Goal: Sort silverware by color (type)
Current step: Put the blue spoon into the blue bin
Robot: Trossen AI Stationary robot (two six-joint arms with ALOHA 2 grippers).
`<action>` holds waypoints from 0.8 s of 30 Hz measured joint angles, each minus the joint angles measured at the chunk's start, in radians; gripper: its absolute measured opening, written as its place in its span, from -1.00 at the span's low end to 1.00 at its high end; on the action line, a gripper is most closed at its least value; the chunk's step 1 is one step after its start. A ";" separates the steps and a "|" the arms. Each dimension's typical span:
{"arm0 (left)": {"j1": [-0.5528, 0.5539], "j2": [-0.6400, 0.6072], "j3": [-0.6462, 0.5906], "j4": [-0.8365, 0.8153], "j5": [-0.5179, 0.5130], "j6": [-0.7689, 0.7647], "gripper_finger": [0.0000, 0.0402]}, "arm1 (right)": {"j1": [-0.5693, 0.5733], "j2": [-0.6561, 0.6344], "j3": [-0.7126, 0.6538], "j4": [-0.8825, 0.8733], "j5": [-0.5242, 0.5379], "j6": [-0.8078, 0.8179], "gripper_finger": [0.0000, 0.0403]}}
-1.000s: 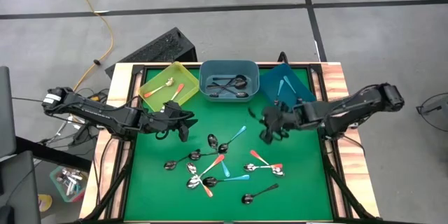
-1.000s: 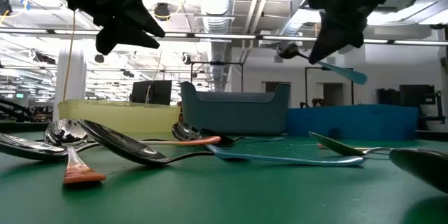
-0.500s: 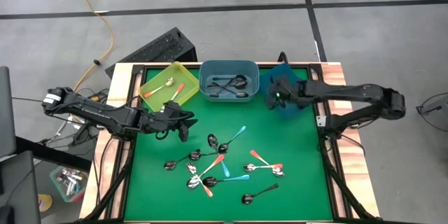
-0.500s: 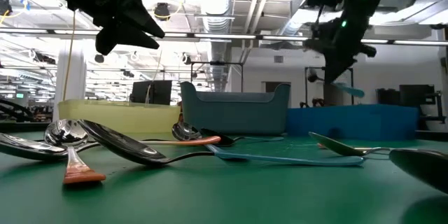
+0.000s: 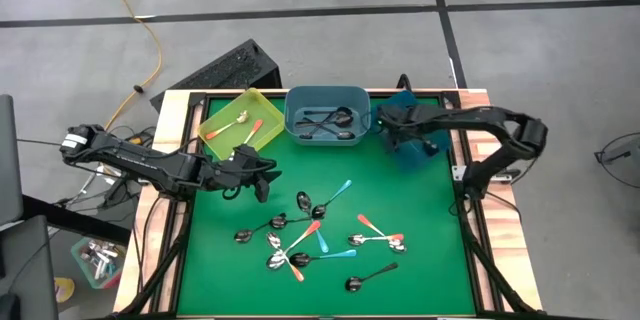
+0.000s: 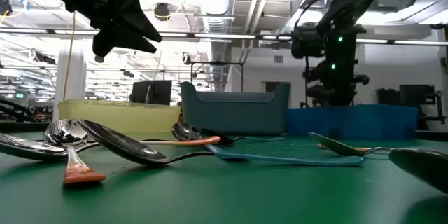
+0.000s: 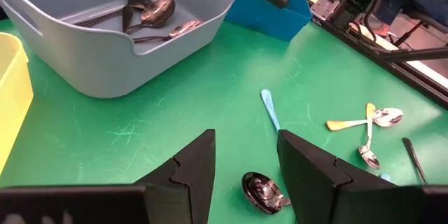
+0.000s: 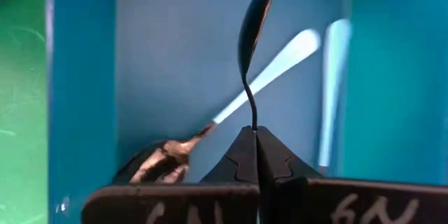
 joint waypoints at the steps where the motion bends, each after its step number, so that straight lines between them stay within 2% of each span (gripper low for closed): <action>1: 0.000 0.000 0.000 -0.003 0.002 -0.002 -0.31 | -0.011 0.017 0.000 0.008 -0.008 -0.011 -1.00; 13: 0.000 0.000 0.000 -0.012 0.002 -0.017 -0.31 | -0.124 0.068 -0.001 0.042 -0.165 -0.101 -0.93; 16: 0.000 0.000 0.000 -0.012 0.002 -0.016 -0.31 | -0.136 0.068 -0.001 0.045 -0.210 -0.135 -0.84; 24: 0.000 0.000 0.000 -0.028 0.001 -0.016 -0.31 | -0.135 0.049 -0.001 0.041 -0.215 -0.159 -0.52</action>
